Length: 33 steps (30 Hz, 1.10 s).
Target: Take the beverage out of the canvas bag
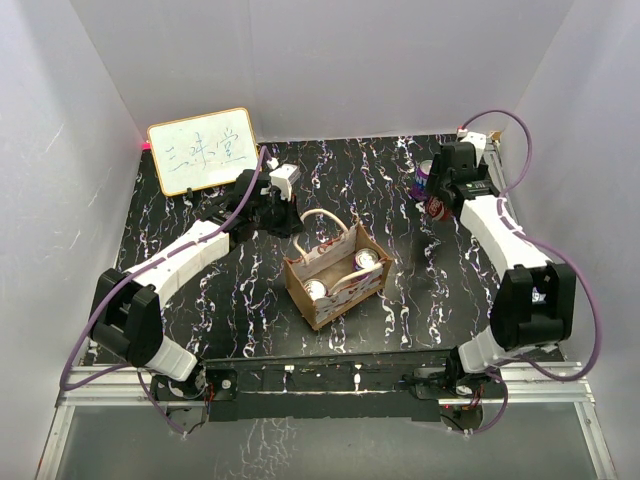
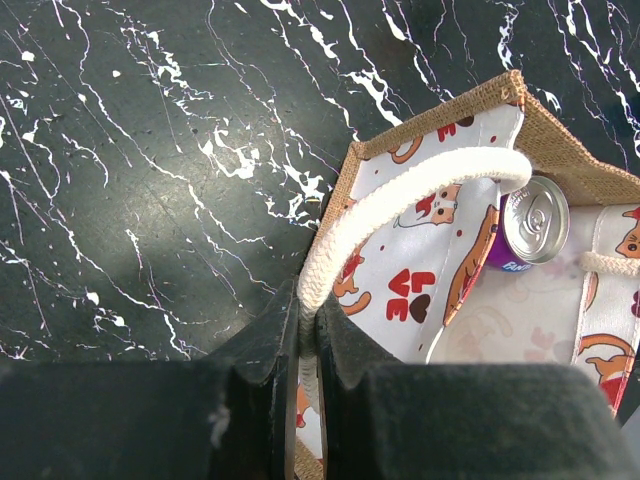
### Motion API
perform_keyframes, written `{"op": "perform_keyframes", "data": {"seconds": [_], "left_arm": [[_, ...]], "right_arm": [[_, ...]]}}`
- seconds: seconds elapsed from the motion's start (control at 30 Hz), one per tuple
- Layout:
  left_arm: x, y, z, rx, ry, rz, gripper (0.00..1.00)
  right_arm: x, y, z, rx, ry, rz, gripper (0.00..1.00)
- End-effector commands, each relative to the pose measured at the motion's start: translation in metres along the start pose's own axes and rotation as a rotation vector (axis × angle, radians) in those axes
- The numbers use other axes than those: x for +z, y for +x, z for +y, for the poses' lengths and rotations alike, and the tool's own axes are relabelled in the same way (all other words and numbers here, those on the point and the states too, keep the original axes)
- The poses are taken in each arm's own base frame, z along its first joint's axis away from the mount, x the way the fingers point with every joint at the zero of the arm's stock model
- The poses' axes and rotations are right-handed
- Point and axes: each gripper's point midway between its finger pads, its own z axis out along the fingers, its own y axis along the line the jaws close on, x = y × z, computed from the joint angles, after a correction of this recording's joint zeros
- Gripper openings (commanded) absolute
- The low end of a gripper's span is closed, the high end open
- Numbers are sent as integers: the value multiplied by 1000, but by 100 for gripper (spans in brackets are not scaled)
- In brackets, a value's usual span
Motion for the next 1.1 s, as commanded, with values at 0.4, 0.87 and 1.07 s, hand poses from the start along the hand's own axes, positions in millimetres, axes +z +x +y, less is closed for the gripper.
{"op": "perform_keyframes", "data": {"seconds": [0.4,0.87,1.07], "left_arm": [[-12,-14,-13,14,35,-31,0],[-11,-13,-13,14,31,-28,0],[-12,-13,-12,15,27,-30,0]], "right_arm": [[59,-8,10,-18,21,-49,8],[82,5,23,-39,-19,-13,15],[85,10,32,-41,-65,5,22]]}}
